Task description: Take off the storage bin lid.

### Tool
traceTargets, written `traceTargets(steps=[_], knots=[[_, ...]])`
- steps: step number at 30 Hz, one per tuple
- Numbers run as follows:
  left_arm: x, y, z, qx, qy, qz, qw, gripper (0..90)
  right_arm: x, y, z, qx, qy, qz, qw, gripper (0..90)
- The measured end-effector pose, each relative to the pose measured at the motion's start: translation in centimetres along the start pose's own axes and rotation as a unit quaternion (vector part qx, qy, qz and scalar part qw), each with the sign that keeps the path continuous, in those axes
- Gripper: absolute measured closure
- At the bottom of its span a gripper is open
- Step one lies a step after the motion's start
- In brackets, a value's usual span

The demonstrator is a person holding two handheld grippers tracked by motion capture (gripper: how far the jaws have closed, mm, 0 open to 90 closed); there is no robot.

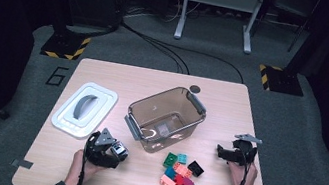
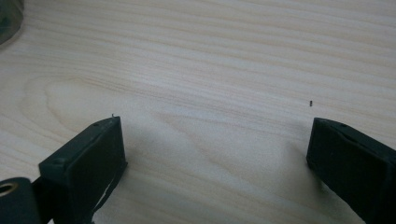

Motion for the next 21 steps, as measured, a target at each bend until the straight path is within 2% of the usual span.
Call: traceTargets(steps=[2,11,16,21], knots=[[0.3,-0.3,0.3,0.008,0.01,0.003,0.9999,25.7,0.0,0.0,0.0,0.0,0.0,0.0,1.0,3.3],[2.1,-1.8,1.9,0.016,0.02,0.009,0.9996,25.7,0.0,0.0,0.0,0.0,0.0,0.0,1.0,3.3],[3.4,-2.5,3.0,0.006,0.021,0.014,0.9997,25.7,0.0,0.0,0.0,0.0,0.0,0.0,1.0,3.3],[4.5,-3.5,4.1,-0.002,0.027,0.028,0.9992,25.7,0.0,0.0,0.0,0.0,0.0,0.0,1.0,3.3]])
Point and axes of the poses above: each handheld gripper's, and its own axes: x roughly backward along the jaws, z roughly out of its top, y roughly to its right, the point moved 8 cm from there along -x, roughly forward along the jaws, and after that the axes turned 4 degrees about y, right-handed, at the moved point
